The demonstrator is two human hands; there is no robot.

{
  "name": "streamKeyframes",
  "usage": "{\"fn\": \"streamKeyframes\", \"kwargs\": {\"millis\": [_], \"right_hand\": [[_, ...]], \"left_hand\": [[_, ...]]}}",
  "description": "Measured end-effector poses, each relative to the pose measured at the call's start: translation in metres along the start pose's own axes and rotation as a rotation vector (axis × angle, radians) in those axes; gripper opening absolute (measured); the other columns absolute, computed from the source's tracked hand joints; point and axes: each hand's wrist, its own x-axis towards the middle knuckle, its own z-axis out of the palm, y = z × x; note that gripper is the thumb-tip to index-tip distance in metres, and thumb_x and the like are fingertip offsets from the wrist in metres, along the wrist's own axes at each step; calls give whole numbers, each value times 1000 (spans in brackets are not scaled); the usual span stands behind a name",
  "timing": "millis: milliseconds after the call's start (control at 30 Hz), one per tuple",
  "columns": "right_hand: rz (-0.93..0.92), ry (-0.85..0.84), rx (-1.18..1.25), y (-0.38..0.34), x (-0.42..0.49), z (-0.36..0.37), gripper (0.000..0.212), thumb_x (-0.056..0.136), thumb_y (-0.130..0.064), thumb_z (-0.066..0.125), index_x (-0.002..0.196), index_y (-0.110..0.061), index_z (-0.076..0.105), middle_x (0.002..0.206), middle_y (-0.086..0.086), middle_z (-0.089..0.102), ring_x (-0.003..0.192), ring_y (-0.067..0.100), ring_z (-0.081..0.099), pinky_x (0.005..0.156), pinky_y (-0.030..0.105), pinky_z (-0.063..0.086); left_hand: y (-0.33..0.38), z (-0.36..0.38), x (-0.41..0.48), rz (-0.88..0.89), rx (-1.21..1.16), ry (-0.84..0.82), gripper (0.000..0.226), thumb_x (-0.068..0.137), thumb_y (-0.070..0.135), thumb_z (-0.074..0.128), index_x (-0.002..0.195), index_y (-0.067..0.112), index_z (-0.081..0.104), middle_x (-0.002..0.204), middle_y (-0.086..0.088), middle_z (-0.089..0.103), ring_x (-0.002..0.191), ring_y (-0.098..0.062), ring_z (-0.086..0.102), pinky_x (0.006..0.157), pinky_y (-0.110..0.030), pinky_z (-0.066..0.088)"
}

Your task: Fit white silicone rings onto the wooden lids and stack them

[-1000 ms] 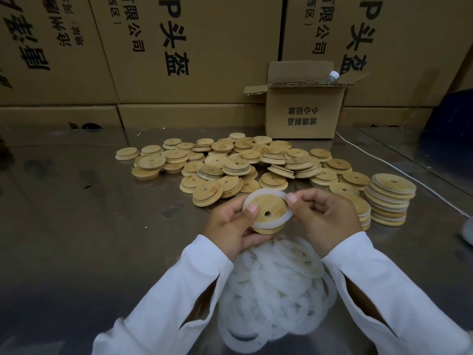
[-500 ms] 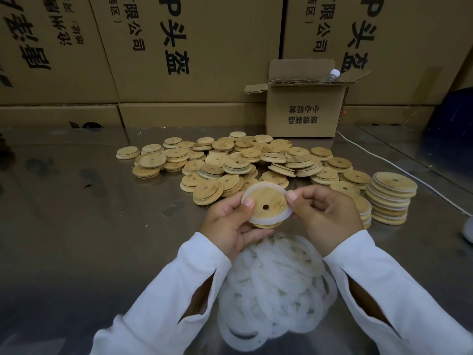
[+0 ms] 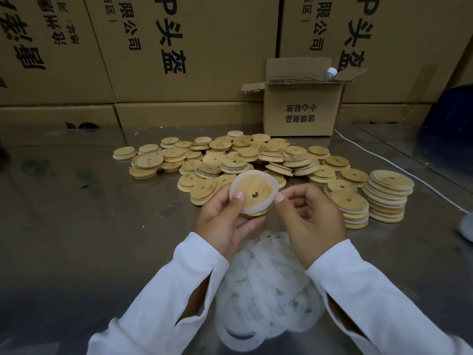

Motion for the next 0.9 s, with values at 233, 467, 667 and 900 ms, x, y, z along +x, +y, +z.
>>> {"fn": "streamKeyframes", "kwargs": {"millis": [233, 467, 667, 900], "right_hand": [[-11, 56, 59, -6, -1, -2, 15, 74, -36, 62, 67, -23, 58, 60, -11, 58, 58, -2, 53, 56, 6, 41], [-17, 32, -31, -4, 4, -8, 11, 77, -14, 64, 69, -21, 59, 66, -10, 60, 60, 0, 52, 55, 6, 41], [-69, -57, -82, -5, 1, -5, 14, 75, -15, 65, 64, -24, 61, 67, -6, 60, 59, 4, 51, 55, 11, 41], [193, -180, 141, -6, 10, -10, 20, 79, -9, 65, 62, -18, 64, 48, -9, 56, 47, 2, 49, 52, 12, 43]], "left_hand": [[-3, 1, -4, -37, 20, -81, 33, 76, 18, 55, 107, 11, 61, 93, -7, 72, 86, -20, 70, 72, -31, 58], [-5, -6, -1, -126, 71, -137, 44, 65, 6, 60, 109, 10, 60, 92, -8, 72, 83, -19, 70, 69, -28, 58], [-12, -4, -1, -99, 132, -125, 43, 71, 8, 59, 114, 0, 58, 91, -13, 68, 83, -21, 66, 74, -29, 56], [-6, -4, -2, -18, 282, -99, 36, 67, 23, 60, 99, 7, 65, 91, -13, 68, 88, -25, 64, 86, -43, 51]]}}
